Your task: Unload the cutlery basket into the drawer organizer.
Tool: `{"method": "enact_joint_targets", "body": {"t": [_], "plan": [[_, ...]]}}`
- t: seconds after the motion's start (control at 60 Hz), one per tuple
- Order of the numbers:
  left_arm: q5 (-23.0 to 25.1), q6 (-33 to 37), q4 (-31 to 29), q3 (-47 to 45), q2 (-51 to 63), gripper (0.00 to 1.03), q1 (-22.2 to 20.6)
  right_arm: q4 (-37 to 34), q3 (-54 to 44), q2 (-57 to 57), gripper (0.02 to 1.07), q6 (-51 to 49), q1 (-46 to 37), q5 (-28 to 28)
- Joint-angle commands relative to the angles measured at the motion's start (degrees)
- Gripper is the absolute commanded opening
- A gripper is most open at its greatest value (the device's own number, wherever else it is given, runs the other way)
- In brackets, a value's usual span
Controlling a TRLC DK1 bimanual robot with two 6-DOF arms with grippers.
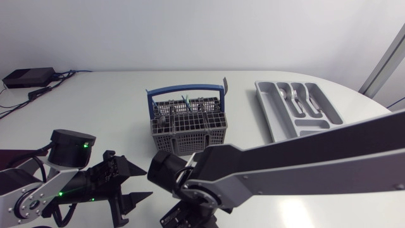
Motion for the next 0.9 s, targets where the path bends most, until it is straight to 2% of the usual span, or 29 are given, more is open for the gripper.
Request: {"method": "enact_joint_targets", "body": {"t": [0.0, 0.217, 0.483, 0.617, 0.883], "plan": [[0.6, 0.1, -1.1, 2.6, 0.0, 0.69, 0.1, -1.4, -2.2, -4.0, 0.12, 0.8, -1.7, 0.0], [0.7, -1.8, -3.1, 6.4, 0.3, 0.69, -0.2, -3.7, -7.4, -13.8, 0.12, -1.2, -8.8, -0.1], [0.7, -4.1, -3.2, 8.9, 1.5, 0.69, -1.2, -4.5, -14.2, -24.2, 0.12, -10.1, -25.2, -1.9], [0.6, -5.3, -3.4, 9.9, 1.7, 0.69, -2.4, -4.4, -16.2, -26.0, 0.12, -17.0, -35.6, -3.3], [0.2, -6.4, -5.2, 12.6, 2.3, 0.69, -3.7, -2.9, -15.8, -24.2, 0.12, -25.8, -50.8, -5.7]]}}
